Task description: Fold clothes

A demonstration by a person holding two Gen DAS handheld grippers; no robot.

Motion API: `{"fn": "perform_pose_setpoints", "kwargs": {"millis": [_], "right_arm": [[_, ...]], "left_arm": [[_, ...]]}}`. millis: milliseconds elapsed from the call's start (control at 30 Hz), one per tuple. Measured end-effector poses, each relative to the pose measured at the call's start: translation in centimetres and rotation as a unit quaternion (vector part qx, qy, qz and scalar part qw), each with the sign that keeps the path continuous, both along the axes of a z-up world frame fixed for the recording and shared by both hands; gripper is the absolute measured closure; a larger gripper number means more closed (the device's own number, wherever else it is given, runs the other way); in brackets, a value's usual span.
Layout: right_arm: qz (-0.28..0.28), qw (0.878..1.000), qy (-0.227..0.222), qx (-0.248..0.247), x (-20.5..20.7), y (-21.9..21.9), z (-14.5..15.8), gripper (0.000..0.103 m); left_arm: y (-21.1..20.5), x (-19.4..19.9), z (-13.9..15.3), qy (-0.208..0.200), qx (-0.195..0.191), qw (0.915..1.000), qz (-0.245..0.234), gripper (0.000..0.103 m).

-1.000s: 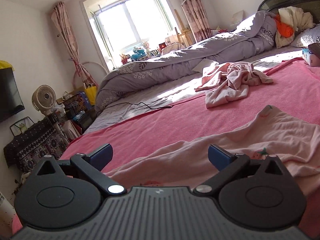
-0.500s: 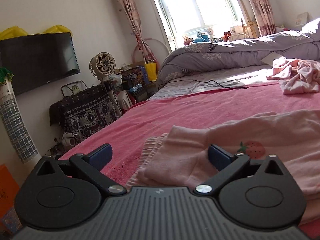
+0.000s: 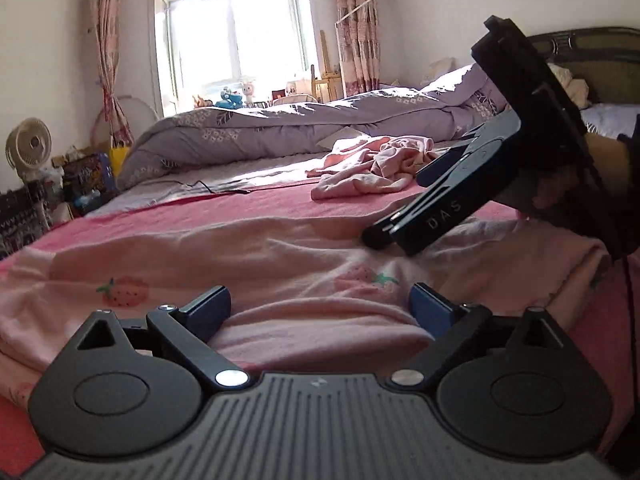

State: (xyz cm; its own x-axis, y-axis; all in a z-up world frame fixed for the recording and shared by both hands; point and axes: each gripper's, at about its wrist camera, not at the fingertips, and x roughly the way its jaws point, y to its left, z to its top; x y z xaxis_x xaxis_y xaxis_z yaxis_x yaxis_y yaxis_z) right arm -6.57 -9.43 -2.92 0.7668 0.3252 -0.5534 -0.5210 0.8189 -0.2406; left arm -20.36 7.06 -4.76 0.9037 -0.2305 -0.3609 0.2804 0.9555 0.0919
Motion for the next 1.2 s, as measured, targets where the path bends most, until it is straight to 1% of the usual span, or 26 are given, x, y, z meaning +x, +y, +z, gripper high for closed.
{"fn": "perform_pose_setpoints", "kwargs": {"millis": [33, 100, 167, 200, 267, 333, 400, 433, 500, 567, 600, 633, 700, 733, 767, 800, 833, 967, 1067, 1167, 1200], "right_arm": [[-0.009, 1.000, 0.000, -0.002, 1.1, 0.2, 0.0, 0.000], [-0.038, 0.999, 0.004, -0.013, 3.2, 0.4, -0.3, 0.000], [-0.072, 0.997, 0.011, -0.024, 4.9, 0.4, -0.5, 0.001], [-0.074, 0.997, 0.015, -0.004, 5.0, -0.2, -0.1, 0.002], [-0.080, 0.996, -0.003, 0.028, 3.7, -1.8, 1.1, 0.002], [-0.051, 0.997, -0.015, 0.062, 1.5, -3.0, 2.5, 0.001], [-0.013, 0.997, -0.026, 0.074, -1.3, -3.5, 3.4, 0.000], [0.015, 0.997, -0.029, 0.066, -3.0, -3.5, 3.8, 0.000], [0.042, 0.998, -0.028, 0.036, -5.1, -3.2, 3.3, 0.000], [0.031, 0.999, -0.028, -0.012, -6.2, -2.8, 1.7, 0.000], [0.025, 0.999, -0.029, -0.027, -6.6, -2.7, 0.9, 0.000], [0.017, 0.999, -0.030, 0.000, -6.2, -3.3, 0.5, 0.000], [-0.024, 0.998, 0.008, 0.057, -4.0, -4.5, 0.2, 0.000], [-0.045, 0.996, 0.020, 0.075, -3.2, -5.0, 0.2, 0.000], [-0.049, 0.994, 0.036, 0.093, -2.6, -5.4, 0.3, 0.000], [-0.048, 0.993, 0.043, 0.102, -2.4, -5.8, 0.4, 0.000], [-0.047, 0.993, 0.042, 0.100, -2.3, -6.0, 0.4, 0.000], [-0.047, 0.994, 0.047, 0.086, -1.4, -6.0, 0.2, 0.000], [-0.050, 0.995, 0.048, 0.075, -0.2, -5.1, 0.0, 0.000], [-0.052, 0.994, 0.055, 0.079, 0.4, -5.0, -0.2, 0.000], [-0.052, 0.993, 0.059, 0.086, 0.5, -5.3, -0.3, 0.000]], "left_arm": [[0.3, -0.2, -0.1, -0.003, 0.000, 1.0000, -0.007, 0.006], [0.1, -0.8, -0.3, -0.017, 0.014, 0.9997, -0.011, 0.006], [0.3, -1.2, -0.4, -0.023, 0.011, 0.9996, -0.012, 0.006], [0.4, -1.4, -0.4, -0.024, 0.007, 0.9996, -0.013, 0.006], [0.7, -1.9, -0.5, -0.030, 0.001, 0.9995, -0.015, 0.006], [0.9, -2.4, -0.6, -0.038, -0.003, 0.9991, -0.015, 0.006], [0.9, -2.7, -0.6, -0.045, -0.002, 0.9989, -0.012, 0.006], [0.8, -2.8, -0.5, -0.047, -0.001, 0.9988, -0.010, 0.006], [0.9, -3.2, -0.1, -0.048, -0.003, 0.9988, -0.009, 0.005], [1.0, -3.8, 0.5, -0.044, -0.011, 0.9988, -0.016, 0.003], [0.9, -4.0, 0.7, -0.043, -0.015, 0.9987, -0.024, 0.003], [0.7, -4.3, 1.0, -0.042, -0.018, 0.9984, -0.034, 0.003], [-0.4, -4.2, 1.4, -0.047, -0.007, 0.9976, -0.051, 0.003], [-1.2, -3.9, 1.3, -0.047, 0.009, 0.9975, -0.051, 0.002], [-1.9, -3.5, 1.3, -0.046, 0.025, 0.9973, -0.051, 0.002], [-2.6, -3.0, 1.0, -0.037, 0.043, 0.9971, -0.050, 0.002], [-3.1, -2.7, 0.6, -0.023, 0.055, 0.9967, -0.054, 0.002], [-2.5, -2.6, 0.4, 0.007, 0.037, 0.9966, -0.073, 0.004], [-2.3, -3.1, 0.5, 0.019, 0.049, 0.9949, -0.086, 0.004], [-2.1, -4.2, 0.8, 0.023, 0.064, 0.9927, -0.100, 0.004], [-1.9, -4.4, 1.1, 0.019, 0.063, 0.9924, -0.104, 0.004]]}}
